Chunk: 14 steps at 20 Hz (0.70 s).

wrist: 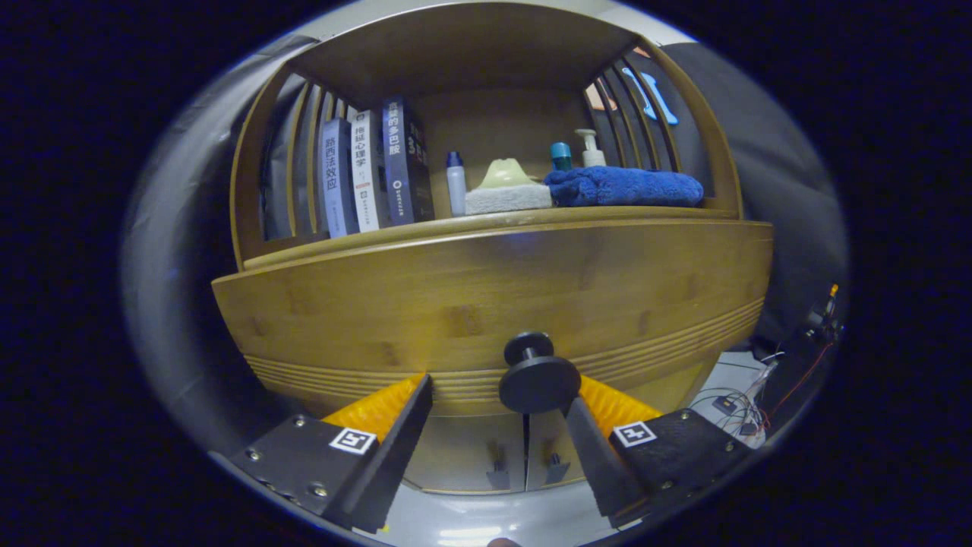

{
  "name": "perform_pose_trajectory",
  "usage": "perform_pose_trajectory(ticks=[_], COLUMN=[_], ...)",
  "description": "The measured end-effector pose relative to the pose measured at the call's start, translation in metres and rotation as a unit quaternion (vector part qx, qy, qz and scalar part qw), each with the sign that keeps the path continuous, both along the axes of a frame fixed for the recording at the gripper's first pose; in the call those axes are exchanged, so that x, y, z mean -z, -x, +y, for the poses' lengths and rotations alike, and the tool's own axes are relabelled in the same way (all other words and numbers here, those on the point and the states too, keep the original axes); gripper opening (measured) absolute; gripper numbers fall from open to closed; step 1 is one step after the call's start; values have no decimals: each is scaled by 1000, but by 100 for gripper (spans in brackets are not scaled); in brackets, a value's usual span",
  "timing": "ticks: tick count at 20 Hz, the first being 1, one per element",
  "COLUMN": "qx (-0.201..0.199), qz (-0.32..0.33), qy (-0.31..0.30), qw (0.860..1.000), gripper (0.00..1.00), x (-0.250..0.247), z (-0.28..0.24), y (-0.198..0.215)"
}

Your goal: Pull open the drawer, take out the items inside it, and place them on the countertop above the cabinet.

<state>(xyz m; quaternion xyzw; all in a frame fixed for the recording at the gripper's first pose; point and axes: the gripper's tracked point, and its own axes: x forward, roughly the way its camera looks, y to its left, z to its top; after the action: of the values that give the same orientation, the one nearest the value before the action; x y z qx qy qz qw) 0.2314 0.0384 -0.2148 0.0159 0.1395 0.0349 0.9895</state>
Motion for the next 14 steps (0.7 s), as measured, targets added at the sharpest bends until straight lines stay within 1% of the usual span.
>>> perform_pose_trajectory(ticks=[5,8,11,14], qx=[3,2,-2,-3], qz=[0,10,17,7], qy=[-16,-45,-49,-48], qw=[1000,999,999,999], gripper=[98,98,98,98], x=[2,4,5,4], z=[2,6,6,6], y=[-11,-20,-14,-16])
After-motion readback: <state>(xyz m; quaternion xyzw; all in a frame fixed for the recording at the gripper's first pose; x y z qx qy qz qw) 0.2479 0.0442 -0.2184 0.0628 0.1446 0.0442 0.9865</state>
